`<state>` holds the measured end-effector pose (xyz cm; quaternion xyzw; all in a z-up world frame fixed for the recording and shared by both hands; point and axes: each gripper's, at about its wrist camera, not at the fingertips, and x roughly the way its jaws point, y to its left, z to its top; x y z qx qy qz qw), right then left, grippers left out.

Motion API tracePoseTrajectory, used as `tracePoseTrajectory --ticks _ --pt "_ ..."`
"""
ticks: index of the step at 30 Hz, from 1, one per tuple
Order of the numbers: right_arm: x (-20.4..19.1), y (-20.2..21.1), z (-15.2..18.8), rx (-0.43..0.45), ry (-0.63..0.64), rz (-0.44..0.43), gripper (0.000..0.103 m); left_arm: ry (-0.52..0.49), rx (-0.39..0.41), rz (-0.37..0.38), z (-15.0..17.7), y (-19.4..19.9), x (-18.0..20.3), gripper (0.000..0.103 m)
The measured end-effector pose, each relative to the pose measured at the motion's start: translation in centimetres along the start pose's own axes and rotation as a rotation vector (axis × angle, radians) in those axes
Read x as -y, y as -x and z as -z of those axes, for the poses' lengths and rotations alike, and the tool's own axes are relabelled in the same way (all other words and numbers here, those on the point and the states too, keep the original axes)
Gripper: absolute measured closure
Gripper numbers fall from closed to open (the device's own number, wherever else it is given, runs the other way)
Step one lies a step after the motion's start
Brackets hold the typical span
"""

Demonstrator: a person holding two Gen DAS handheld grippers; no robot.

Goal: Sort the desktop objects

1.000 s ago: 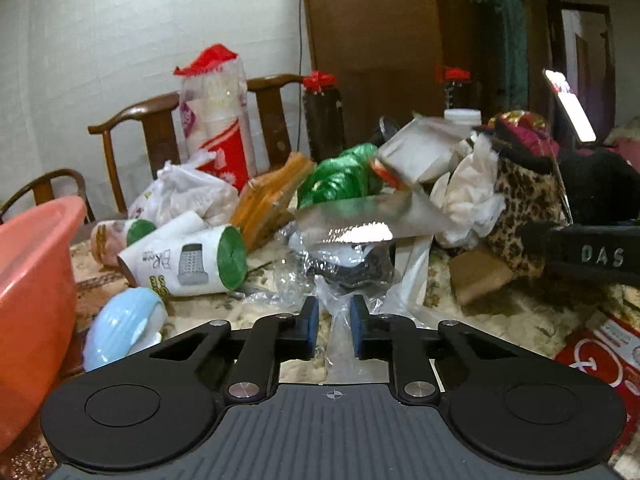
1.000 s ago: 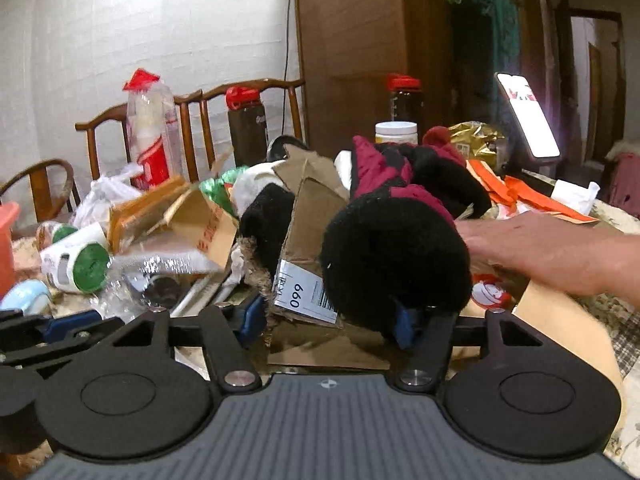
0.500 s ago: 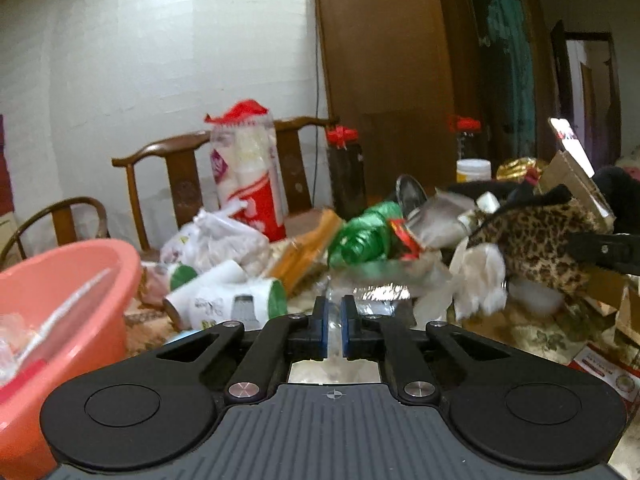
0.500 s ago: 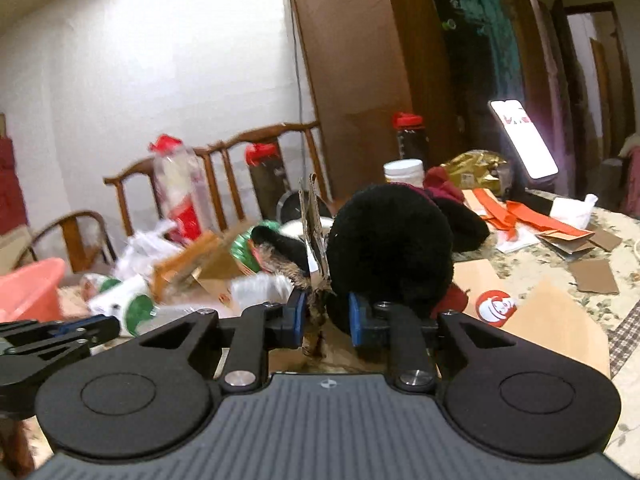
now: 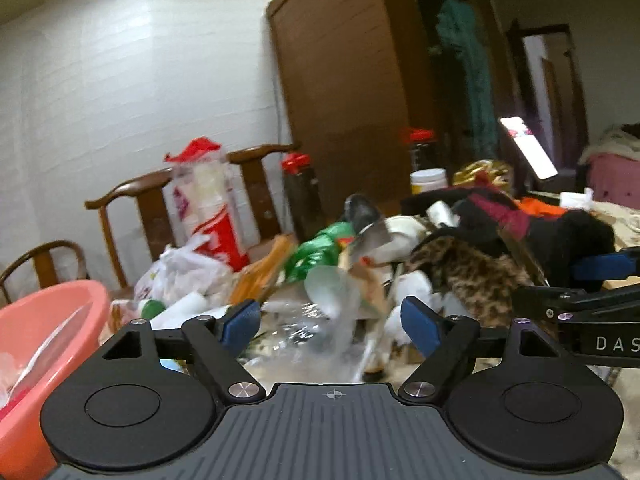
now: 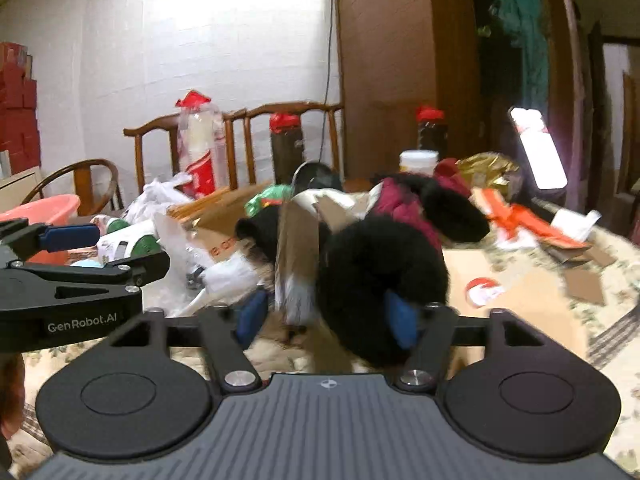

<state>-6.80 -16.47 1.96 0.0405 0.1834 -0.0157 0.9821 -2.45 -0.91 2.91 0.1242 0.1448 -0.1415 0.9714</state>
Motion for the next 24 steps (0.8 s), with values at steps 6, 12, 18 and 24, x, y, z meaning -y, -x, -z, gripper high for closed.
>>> tracePoseTrajectory --ticks 6,12,18,24 --pt "0.5 1.9 -0.4 0.012 -0.029 -0.042 0.033 0.014 -0.016 -0.011 0.5 0.4 0.3 0.017" --pt "-0.3 1.7 0.5 -0.005 0.072 0.007 0.033 0.051 -0.018 -0.027 0.1 1.1 -1.1 0.015" --pt "0.2 1.7 1.5 -0.046 0.088 -0.010 0.033 0.071 -0.009 0.036 -2.8 0.7 1.0 0.011" --pt "2.5 3.1 1.5 -0.041 0.071 0.004 0.033 0.036 -0.037 0.040 -3.8 -1.7 5.0 0.011"
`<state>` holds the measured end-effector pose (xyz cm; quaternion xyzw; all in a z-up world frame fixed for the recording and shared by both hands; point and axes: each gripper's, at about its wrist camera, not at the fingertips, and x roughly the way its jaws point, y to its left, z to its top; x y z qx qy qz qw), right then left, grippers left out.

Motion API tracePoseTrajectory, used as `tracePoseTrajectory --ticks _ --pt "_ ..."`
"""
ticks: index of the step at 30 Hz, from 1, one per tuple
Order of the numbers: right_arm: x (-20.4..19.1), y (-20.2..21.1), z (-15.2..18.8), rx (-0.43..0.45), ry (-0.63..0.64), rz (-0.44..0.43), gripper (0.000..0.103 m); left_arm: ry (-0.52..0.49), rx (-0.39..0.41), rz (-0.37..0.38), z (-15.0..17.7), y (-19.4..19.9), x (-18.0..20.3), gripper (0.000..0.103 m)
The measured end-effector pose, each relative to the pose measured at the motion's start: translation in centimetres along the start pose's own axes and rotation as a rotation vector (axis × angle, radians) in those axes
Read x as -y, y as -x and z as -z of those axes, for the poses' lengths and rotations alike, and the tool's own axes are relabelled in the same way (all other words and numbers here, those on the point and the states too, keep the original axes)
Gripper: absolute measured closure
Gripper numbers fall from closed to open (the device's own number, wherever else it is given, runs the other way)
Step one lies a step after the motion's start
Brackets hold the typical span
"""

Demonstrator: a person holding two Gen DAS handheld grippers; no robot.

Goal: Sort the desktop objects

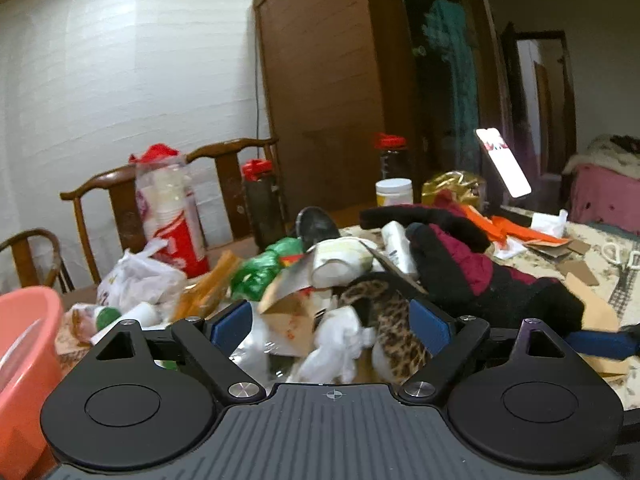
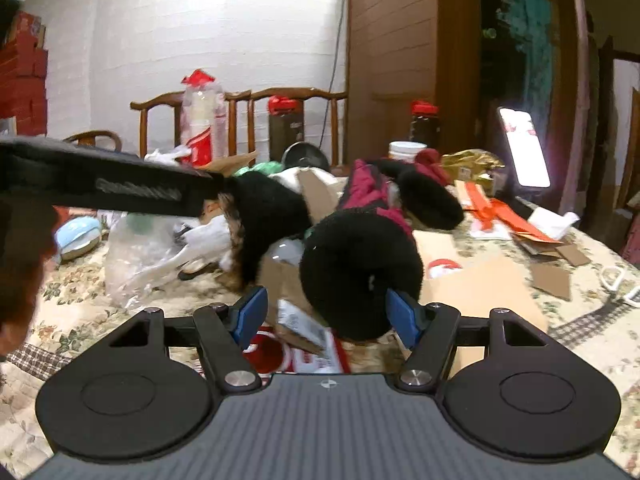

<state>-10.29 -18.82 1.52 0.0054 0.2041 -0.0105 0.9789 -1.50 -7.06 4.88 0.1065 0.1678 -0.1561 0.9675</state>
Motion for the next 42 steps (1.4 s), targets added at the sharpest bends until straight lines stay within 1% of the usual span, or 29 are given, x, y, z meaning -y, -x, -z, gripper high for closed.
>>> tracePoseTrajectory --ticks 2,6,8,9,12,14,18,21,24,26,28,30,33,35,36,37,38,39,40,42 --pt "0.9 0.7 -0.1 0.014 -0.009 0.004 0.033 -0.008 -0.007 -0.034 -0.1 -1.0 0.7 0.010" --pt "2.4 2.1 -0.7 0.061 -0.029 0.004 0.033 0.022 -0.035 -0.068 -0.1 -2.7 0.9 0.008" --pt "2.9 2.8 -1.0 0.095 -0.034 -0.001 0.032 0.018 -0.040 -0.080 0.2 -3.2 1.1 0.008" --pt "3.1 2.7 -1.1 0.102 -0.027 0.017 0.031 0.009 -0.046 -0.085 0.3 -3.5 1.3 0.008" --pt "2.9 1.4 -1.3 0.071 0.049 0.109 0.031 -0.001 -0.048 -0.092 0.6 -3.8 1.6 0.008" --pt "2.6 0.3 -1.0 0.049 0.086 0.129 0.032 -0.003 -0.048 -0.096 0.8 -4.0 1.7 0.008" --pt "2.3 -1.2 -0.9 0.042 0.082 0.118 0.032 -0.007 -0.064 -0.092 1.2 -4.4 1.5 0.008" --pt "1.6 -1.7 -1.1 0.034 0.099 0.108 0.032 0.016 -0.069 -0.085 1.5 -4.4 1.0 0.008" --pt "0.9 -0.6 -0.8 0.037 0.123 0.047 0.032 0.020 -0.060 -0.092 1.9 -4.3 0.5 0.008" --pt "0.4 -0.7 -0.4 0.040 0.170 0.077 0.032 0.027 -0.075 -0.083 2.0 -4.5 0.4 0.008" --pt "0.2 -1.4 -0.2 0.010 0.203 0.107 0.032 0.033 -0.074 -0.078 2.0 -4.5 0.4 0.008" --pt "0.2 -1.7 -0.1 0.008 0.205 0.101 0.032 0.024 -0.073 -0.086 2.1 -4.7 0.5 0.007" --pt "-0.2 -2.5 -0.4 0.016 0.214 0.125 0.032 0.024 -0.089 -0.084 2.1 -5.3 0.7 0.008" --pt "-0.4 -3.2 -0.6 0.016 0.217 0.122 0.032 0.038 -0.085 -0.076 2.2 -5.4 0.5 0.017" --pt "-0.4 -3.5 -0.6 0.017 0.209 0.113 0.032 0.044 -0.088 -0.061 2.2 -5.5 0.5 0.031" --pt "-0.3 -3.8 -0.7 0.013 0.194 0.103 0.033 0.050 -0.098 -0.043 2.2 -5.7 0.4 0.052" --pt "-0.1 -4.2 -0.7 0.007 0.177 0.094 0.044 0.052 -0.117 -0.033 2.2 -6.0 0.5 0.062" --pt "0.0 -4.6 -0.7 -0.006 0.156 0.071 0.064 0.043 -0.136 -0.031 2.3 -6.4 0.6 0.073" --pt "0.2 -5.1 -0.8 -0.024 0.130 0.052 0.070 0.033 -0.149 -0.027 2.4 -6.8 0.8 0.076" --pt "0.3 -5.2 -0.7 -0.023 0.101 0.044 0.083 0.026 -0.159 0.002 2.8 -7.1 0.9 0.083"
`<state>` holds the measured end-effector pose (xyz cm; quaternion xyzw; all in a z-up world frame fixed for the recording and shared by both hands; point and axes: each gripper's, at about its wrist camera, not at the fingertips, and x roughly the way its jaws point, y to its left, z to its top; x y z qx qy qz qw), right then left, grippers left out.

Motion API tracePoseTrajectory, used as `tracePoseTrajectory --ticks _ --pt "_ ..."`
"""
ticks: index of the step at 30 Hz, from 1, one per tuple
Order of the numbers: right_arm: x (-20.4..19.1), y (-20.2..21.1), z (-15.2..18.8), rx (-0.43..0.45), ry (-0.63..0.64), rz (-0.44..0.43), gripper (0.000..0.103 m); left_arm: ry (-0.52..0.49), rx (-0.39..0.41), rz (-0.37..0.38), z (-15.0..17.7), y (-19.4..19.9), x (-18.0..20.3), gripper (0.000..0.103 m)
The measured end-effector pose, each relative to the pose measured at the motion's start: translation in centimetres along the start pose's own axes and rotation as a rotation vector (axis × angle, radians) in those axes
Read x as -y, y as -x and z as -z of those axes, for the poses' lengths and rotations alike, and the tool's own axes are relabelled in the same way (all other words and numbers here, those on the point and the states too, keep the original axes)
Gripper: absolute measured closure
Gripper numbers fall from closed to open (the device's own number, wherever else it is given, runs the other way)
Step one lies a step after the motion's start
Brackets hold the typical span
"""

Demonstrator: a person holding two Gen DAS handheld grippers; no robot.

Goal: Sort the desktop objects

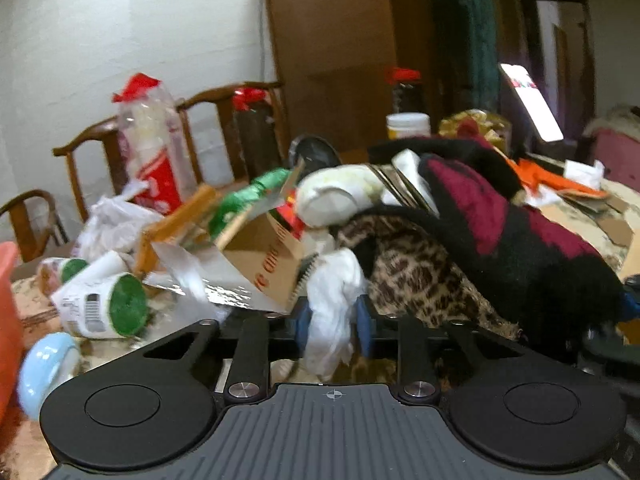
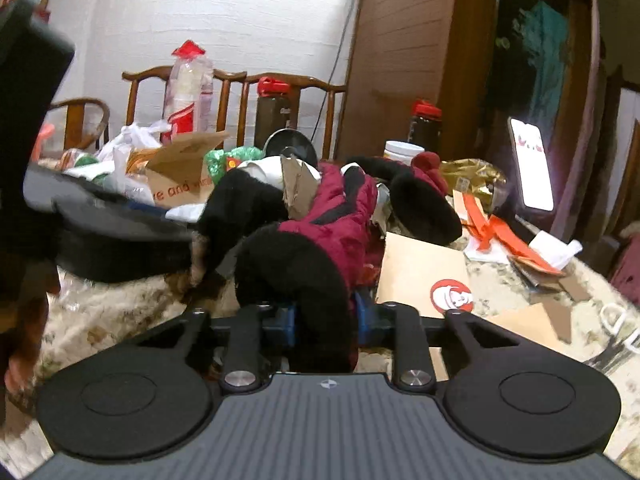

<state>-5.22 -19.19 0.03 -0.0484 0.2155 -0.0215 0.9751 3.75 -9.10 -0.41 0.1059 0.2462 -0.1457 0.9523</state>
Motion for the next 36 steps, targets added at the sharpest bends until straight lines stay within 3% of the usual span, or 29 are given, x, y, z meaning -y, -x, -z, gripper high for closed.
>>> tracePoseTrajectory --ticks 4,12,26,29,30,31,36 --pt "0.4 0.2 0.0 0.023 -0.035 -0.015 0.091 -0.002 0.019 0.018 0.3 0.1 -0.1 0.093" --pt "1.3 0.9 -0.1 0.055 -0.081 -0.008 0.094 -0.041 0.089 0.056 -0.7 1.0 1.2 0.100" --pt "2.7 2.2 -0.4 0.109 -0.139 -0.005 0.094 -0.055 0.168 0.052 -0.8 4.8 -1.0 0.101" --pt "2.3 2.6 -0.6 0.118 -0.130 -0.003 0.094 -0.093 0.161 0.079 0.0 5.4 -0.3 0.099" --pt "2.2 2.6 -0.6 0.117 -0.130 -0.003 0.094 -0.104 0.158 0.090 0.4 5.6 -0.1 0.090" --pt "2.2 2.6 -0.6 0.116 -0.134 -0.006 0.094 -0.113 0.157 0.097 0.9 5.7 0.2 0.089" --pt "2.3 2.7 -0.3 0.109 -0.142 0.000 0.094 -0.103 0.145 0.129 2.2 5.3 0.8 0.094"
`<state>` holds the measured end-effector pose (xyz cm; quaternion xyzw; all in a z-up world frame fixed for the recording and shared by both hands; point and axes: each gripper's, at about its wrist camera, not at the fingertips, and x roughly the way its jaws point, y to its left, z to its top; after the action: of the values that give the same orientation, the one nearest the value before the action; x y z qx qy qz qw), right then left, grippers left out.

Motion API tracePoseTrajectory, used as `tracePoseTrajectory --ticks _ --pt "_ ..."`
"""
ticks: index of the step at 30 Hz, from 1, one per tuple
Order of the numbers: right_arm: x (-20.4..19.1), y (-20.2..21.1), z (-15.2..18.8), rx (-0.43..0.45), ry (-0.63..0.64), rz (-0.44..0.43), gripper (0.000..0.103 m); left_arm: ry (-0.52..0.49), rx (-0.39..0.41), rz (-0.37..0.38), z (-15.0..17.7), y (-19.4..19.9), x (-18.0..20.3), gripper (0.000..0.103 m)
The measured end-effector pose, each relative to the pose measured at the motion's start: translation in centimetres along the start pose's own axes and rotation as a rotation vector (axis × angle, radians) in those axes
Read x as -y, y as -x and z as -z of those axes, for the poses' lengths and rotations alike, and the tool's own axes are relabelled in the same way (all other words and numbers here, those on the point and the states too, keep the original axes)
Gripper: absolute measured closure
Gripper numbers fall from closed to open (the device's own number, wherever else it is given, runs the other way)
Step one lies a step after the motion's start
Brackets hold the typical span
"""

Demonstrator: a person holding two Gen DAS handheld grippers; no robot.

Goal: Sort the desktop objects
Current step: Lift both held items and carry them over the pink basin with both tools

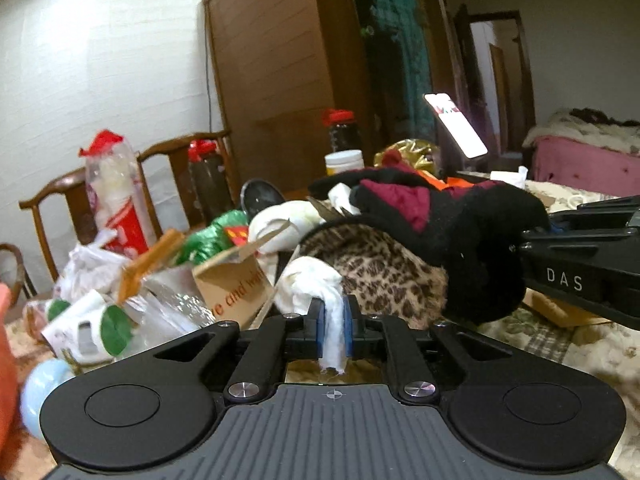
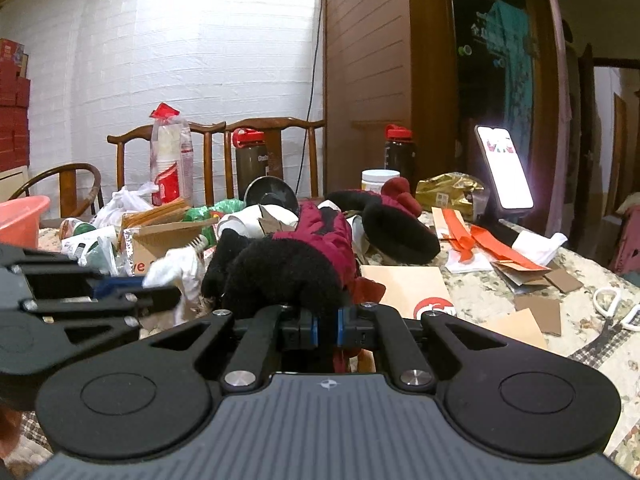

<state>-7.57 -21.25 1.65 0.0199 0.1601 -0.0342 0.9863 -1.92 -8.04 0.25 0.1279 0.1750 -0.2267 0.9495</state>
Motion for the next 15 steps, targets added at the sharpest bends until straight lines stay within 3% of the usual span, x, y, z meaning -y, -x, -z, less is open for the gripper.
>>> tracePoseTrajectory --ticks 1,15 --pt "0.0 0.1 0.0 0.003 0.000 0.002 0.094 0.003 0.008 -0.001 0.0 0.1 0.0 0.098" --pt "0.2 1.6 -2.6 0.085 -0.024 -0.007 0.094 0.007 0.146 -0.070 -4.0 4.2 -3.1 0.099"
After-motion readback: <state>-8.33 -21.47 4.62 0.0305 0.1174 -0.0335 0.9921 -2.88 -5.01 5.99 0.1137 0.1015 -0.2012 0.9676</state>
